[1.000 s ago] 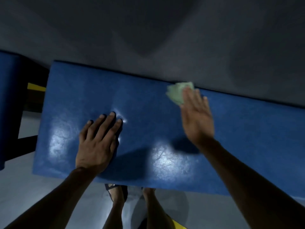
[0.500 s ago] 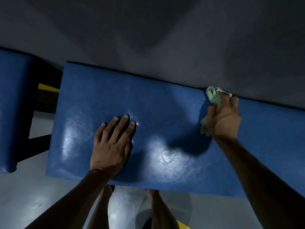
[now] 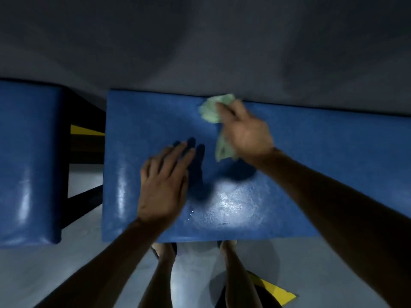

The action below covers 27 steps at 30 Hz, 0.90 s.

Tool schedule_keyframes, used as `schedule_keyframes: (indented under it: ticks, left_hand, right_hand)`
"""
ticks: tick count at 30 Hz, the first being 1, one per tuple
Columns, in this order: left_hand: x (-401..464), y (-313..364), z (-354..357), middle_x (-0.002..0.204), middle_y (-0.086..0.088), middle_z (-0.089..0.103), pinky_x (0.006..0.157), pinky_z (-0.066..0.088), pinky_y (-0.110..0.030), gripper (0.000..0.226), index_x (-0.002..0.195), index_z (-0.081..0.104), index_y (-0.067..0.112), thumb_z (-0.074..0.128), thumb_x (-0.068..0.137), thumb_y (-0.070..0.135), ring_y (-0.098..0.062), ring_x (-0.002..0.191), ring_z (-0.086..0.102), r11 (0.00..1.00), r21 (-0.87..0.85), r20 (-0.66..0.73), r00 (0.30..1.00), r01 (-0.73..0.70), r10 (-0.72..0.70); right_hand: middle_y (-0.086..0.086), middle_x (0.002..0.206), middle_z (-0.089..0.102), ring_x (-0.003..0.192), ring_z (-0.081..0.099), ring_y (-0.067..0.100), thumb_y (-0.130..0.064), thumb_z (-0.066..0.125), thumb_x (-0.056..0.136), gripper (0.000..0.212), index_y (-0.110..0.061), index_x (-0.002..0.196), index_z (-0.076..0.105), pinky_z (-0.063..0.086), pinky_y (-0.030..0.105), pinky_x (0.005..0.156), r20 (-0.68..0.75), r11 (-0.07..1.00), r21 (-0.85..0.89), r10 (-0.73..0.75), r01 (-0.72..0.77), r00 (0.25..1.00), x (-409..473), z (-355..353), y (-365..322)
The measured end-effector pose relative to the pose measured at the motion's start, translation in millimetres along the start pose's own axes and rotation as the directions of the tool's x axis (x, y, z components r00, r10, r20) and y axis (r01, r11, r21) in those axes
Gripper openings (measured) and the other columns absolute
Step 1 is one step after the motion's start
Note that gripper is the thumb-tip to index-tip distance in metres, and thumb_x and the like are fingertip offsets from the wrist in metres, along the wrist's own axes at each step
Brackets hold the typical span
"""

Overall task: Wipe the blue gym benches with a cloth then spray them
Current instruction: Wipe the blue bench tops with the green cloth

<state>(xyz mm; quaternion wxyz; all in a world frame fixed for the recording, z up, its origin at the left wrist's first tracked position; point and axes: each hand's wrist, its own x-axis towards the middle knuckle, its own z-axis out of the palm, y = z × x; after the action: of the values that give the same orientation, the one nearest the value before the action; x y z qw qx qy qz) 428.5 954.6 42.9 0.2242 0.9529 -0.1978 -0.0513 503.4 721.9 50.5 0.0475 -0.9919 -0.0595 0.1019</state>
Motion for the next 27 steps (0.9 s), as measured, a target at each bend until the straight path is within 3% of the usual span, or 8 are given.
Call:
schedule_keyframes:
  ticks: [4, 7, 10, 14, 18, 20, 23, 27]
  left_hand:
    - [19.7, -61.0, -28.7, 0.159, -0.005, 0.037, 0.108, 0.028, -0.050, 0.054, 0.153, 0.039, 0.022, 0.041, 0.100, 0.030, -0.033, 0.143, 0.034, 0.995, 0.084, 0.012, 0.998, 0.056, -0.058]
    - [16.9, -86.7, -23.6, 0.165, -0.002, 0.027, 0.114, 0.023, -0.053, 0.056, 0.157, 0.031, 0.024, 0.036, 0.102, 0.035, -0.032, 0.149, 0.024, 0.988, 0.150, 0.086, 0.995, 0.040, -0.054]
    - [13.0, -88.7, -16.4, 0.166, -0.001, 0.025, 0.118, 0.018, -0.053, 0.056, 0.158, 0.030, 0.025, 0.036, 0.103, 0.034, -0.030, 0.152, 0.022, 0.988, 0.148, 0.056, 0.997, 0.044, -0.052]
    - [12.6, -89.8, -12.3, 0.166, 0.001, 0.023, 0.120, 0.017, -0.052, 0.055, 0.158, 0.028, 0.027, 0.036, 0.104, 0.036, -0.027, 0.153, 0.020, 0.987, 0.153, 0.032, 0.998, 0.045, -0.051]
    - [13.9, -89.8, -10.2, 0.166, 0.002, 0.023, 0.120, 0.016, -0.051, 0.056, 0.158, 0.028, 0.028, 0.038, 0.103, 0.035, -0.028, 0.153, 0.021, 0.986, 0.161, 0.029, 0.998, 0.049, -0.054]
    - [13.3, -90.0, -9.5, 0.166, 0.001, 0.025, 0.120, 0.016, -0.051, 0.056, 0.157, 0.030, 0.027, 0.040, 0.103, 0.033, -0.028, 0.152, 0.022, 0.986, 0.160, 0.004, 0.998, 0.056, -0.058]
    - [13.0, -90.1, -7.4, 0.166, 0.001, 0.024, 0.119, 0.016, -0.052, 0.056, 0.157, 0.030, 0.026, 0.041, 0.103, 0.033, -0.029, 0.152, 0.021, 0.986, 0.158, -0.006, 0.998, 0.055, -0.055]
    - [11.4, -90.6, -5.2, 0.166, 0.000, 0.025, 0.119, 0.016, -0.052, 0.056, 0.157, 0.031, 0.025, 0.041, 0.103, 0.034, -0.029, 0.153, 0.020, 0.984, 0.171, -0.015, 0.999, 0.053, -0.051]
  right_hand:
    - [-0.011, 0.118, 0.041, 0.087, 0.055, 0.017, -0.031, 0.062, 0.094, 0.047, -0.041, 0.138, 0.049, 0.044, 0.027, 0.075, -0.024, 0.892, 0.229, 0.405, -0.389, 0.914, -35.0, -8.0, 68.4]
    - [0.008, 0.138, 0.047, 0.097, 0.061, 0.039, -0.019, 0.052, 0.092, 0.050, -0.025, 0.141, 0.051, 0.050, 0.040, 0.079, -0.132, 0.783, 0.233, 0.613, -0.577, 0.779, -24.5, 12.2, 32.9]
    - [0.007, 0.155, 0.038, 0.111, 0.059, 0.035, -0.016, 0.047, 0.094, 0.054, -0.020, 0.147, 0.043, 0.049, 0.038, 0.082, -0.100, 0.685, 0.285, 0.717, -0.671, 0.689, 9.5, 25.1, -43.9]
    - [0.011, 0.128, 0.061, 0.078, 0.065, 0.027, -0.012, 0.059, 0.079, 0.055, -0.008, 0.133, 0.060, 0.047, 0.028, 0.051, -0.151, 0.882, 0.238, 0.448, -0.407, 0.881, 25.0, 25.9, -103.2]
    - [0.012, 0.133, 0.057, 0.083, 0.062, 0.035, -0.019, 0.078, 0.055, 0.098, -0.013, 0.148, 0.047, 0.052, 0.035, 0.062, 0.005, 0.995, -0.061, -0.080, 0.080, 0.997, -7.9, 13.7, -32.5]
    - [0.009, 0.150, 0.043, 0.093, 0.063, 0.041, -0.017, 0.070, 0.073, 0.087, -0.027, 0.153, 0.037, 0.057, 0.044, 0.075, -0.006, 0.990, -0.018, 0.138, -0.138, 0.990, -25.4, 9.0, 26.4]
    - [0.012, 0.155, 0.033, 0.103, 0.060, 0.046, -0.016, 0.053, 0.093, 0.065, -0.029, 0.154, 0.034, 0.054, 0.051, 0.082, -0.086, 0.789, 0.118, 0.613, -0.603, 0.786, -46.5, 11.1, 64.4]
    - [0.015, 0.160, 0.031, 0.116, 0.058, 0.044, -0.017, 0.046, 0.099, 0.058, -0.019, 0.156, 0.033, 0.050, 0.047, 0.087, -0.155, 0.654, 0.276, 0.753, -0.704, 0.639, -19.7, 29.8, -10.6]
